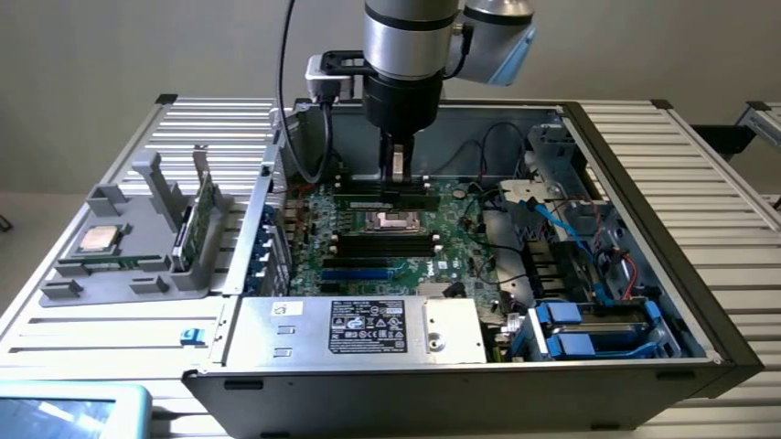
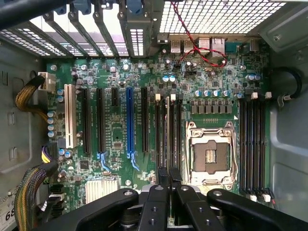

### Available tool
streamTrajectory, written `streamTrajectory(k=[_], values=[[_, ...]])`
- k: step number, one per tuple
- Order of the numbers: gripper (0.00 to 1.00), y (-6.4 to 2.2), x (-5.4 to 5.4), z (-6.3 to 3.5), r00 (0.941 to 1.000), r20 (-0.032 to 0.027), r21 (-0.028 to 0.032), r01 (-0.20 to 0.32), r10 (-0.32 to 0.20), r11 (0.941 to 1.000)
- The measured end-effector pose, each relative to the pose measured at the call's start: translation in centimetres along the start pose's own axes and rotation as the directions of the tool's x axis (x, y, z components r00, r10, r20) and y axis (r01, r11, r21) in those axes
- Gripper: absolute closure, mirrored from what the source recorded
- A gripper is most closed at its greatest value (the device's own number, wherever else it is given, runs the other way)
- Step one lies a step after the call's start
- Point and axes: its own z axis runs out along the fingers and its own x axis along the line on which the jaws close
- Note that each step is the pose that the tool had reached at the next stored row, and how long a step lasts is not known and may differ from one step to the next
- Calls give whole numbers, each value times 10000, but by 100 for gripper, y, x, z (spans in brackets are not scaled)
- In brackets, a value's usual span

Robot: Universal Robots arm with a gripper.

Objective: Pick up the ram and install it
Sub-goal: 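Insert the ram into the slot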

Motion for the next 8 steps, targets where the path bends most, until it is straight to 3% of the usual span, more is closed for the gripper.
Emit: streamTrajectory(k=[8], values=[[89, 7, -23, 146, 10000, 1, -4, 0, 0, 10000]])
